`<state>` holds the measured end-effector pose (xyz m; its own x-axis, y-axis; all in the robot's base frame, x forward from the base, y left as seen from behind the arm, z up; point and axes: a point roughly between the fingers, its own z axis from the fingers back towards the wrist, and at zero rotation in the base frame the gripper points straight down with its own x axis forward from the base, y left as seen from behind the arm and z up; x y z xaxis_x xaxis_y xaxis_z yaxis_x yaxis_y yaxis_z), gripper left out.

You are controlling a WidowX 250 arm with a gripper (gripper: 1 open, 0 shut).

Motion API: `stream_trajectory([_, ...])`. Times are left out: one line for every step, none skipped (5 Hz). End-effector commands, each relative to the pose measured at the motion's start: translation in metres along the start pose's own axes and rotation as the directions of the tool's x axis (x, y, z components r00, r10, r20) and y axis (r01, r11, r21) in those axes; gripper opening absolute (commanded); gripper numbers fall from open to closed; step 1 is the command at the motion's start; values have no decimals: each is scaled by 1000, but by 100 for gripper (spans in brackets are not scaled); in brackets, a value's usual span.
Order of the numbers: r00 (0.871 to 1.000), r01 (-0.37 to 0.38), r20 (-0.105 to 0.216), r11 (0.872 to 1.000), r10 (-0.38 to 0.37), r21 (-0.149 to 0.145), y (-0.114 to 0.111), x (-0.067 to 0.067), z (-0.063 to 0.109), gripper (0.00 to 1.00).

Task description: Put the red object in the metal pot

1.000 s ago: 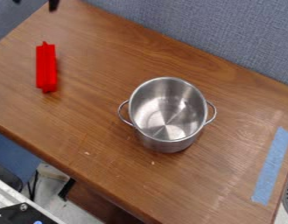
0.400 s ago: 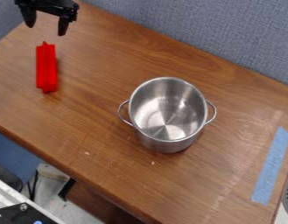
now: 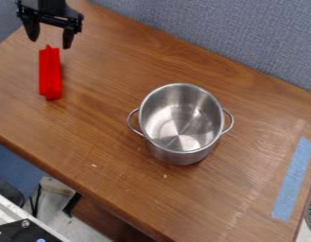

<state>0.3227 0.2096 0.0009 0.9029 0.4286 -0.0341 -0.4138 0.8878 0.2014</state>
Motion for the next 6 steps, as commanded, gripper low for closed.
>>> stream_trajectory([1000,-14,22,1000,14,-23,25,-7,2,100])
stream_trajectory([1000,17,17,998,-15,-62,42,-22,0,100])
stream_trajectory([1000,6,12,996,-5,-89,37,-29,-16,100])
stream_trajectory([999,37,8,994,-36,-104,28,-33,-35,0])
stream_trajectory([998,66,5,991,-66,-113,20,-39,-51,0])
stream_trajectory([996,86,7,989,-85,-118,7,-60,-46,0])
